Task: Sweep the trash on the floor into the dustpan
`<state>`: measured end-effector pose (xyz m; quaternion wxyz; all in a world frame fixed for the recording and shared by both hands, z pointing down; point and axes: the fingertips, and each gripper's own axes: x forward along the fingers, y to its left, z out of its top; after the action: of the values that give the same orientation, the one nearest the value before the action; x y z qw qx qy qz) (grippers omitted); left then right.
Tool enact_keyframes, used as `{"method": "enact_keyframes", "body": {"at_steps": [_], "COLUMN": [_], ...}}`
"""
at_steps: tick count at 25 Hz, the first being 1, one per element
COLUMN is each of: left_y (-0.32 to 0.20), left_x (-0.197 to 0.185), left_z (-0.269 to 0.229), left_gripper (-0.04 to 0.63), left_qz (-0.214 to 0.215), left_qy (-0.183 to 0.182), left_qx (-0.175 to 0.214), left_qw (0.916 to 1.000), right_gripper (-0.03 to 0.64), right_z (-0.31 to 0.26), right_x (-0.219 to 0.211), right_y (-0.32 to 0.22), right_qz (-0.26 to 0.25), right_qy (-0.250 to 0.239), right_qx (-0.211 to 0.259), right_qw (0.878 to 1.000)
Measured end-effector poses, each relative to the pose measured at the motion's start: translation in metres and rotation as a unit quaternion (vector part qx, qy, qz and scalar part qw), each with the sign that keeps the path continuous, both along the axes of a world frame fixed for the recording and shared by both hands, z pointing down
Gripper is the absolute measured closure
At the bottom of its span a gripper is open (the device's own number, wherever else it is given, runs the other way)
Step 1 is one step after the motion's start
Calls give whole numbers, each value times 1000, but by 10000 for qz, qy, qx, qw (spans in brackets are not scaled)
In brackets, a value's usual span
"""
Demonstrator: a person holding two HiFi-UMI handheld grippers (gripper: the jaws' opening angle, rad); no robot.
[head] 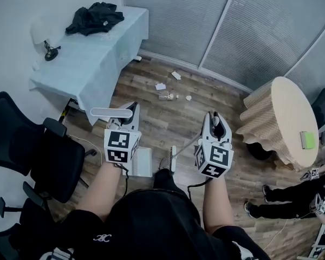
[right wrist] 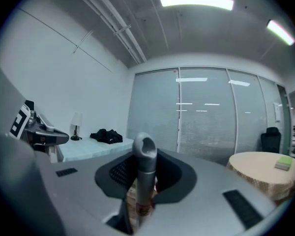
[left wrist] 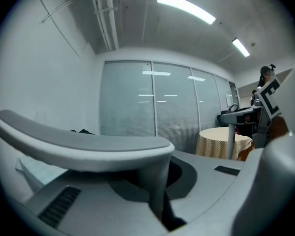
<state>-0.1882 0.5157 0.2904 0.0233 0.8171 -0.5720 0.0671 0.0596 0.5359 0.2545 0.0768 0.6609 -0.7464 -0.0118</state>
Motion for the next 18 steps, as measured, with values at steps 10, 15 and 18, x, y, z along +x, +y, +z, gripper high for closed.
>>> {"method": "enact_keyframes", "body": {"at_steps": [10,15,18], "left_y": [-118,-181,-223], "left_x": [26,51,61], "left_z": [-3,-6,-10], "left_gripper": [598,598,598], "left_qz": [-327,-348,-427], "left_qy": [-236,-360,-361], "left_qx": [4,20,11], "left_qw": [9992,9987,9984], "right_gripper": [529,529,529], "right_z": [33,32,32], "right_x": [49,76,91], "right_y": [-109,-170,-205], "right_qz": [-134,-205,-273], "right_qy": [-89,-132,-118], "right_qx": [-454,-398,-401], "right_qw": [9988,9989,9988]}}
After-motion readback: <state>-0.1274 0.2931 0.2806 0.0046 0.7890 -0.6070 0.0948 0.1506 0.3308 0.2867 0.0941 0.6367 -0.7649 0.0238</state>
